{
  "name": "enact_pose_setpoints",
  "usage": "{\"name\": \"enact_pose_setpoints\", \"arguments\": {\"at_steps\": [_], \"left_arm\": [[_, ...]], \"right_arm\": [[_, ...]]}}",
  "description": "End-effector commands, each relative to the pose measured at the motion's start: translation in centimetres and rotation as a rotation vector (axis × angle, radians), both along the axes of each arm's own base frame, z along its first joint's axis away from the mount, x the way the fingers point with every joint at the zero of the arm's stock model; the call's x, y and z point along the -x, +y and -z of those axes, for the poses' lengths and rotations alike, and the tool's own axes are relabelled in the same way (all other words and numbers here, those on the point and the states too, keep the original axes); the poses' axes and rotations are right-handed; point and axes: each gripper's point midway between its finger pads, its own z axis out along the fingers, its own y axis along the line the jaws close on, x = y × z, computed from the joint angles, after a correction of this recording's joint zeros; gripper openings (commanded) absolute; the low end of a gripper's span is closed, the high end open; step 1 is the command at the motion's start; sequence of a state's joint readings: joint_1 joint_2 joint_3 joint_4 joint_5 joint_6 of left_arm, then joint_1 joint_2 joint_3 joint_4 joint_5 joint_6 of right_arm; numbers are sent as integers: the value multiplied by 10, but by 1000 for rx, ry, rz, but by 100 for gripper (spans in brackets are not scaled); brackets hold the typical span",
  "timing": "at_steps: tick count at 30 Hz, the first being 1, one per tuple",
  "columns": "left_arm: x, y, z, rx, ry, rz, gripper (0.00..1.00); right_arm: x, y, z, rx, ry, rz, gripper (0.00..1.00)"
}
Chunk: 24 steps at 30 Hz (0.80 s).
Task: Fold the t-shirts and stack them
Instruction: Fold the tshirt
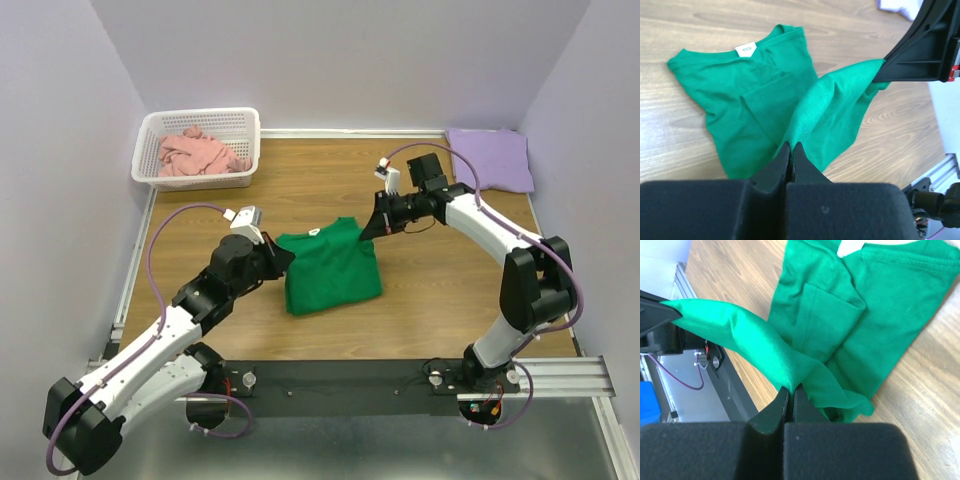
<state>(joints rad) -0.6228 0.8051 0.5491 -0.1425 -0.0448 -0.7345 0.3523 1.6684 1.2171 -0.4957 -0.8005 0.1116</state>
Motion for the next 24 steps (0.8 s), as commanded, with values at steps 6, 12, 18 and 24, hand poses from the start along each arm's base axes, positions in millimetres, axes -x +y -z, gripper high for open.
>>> {"name": "enact_pose_setpoints", "arguments": {"at_steps": [6,12,18,24], "left_arm": [[-23,16,-16,4,-46,-88,0],[-44,28,-22,-6,-71,-135,0],[-47,11,-24,21,-84,-39,0],[-19,-2,-19,76,-64,85,0]], "right_arm": [[-27,8,-41,-31,-127,0,0],[-43,15,-43,-40,-136,-6,1],[-54,20,-43,-50,-150,-25,0],[-35,14,-43,-51,-131,-23,0]]}}
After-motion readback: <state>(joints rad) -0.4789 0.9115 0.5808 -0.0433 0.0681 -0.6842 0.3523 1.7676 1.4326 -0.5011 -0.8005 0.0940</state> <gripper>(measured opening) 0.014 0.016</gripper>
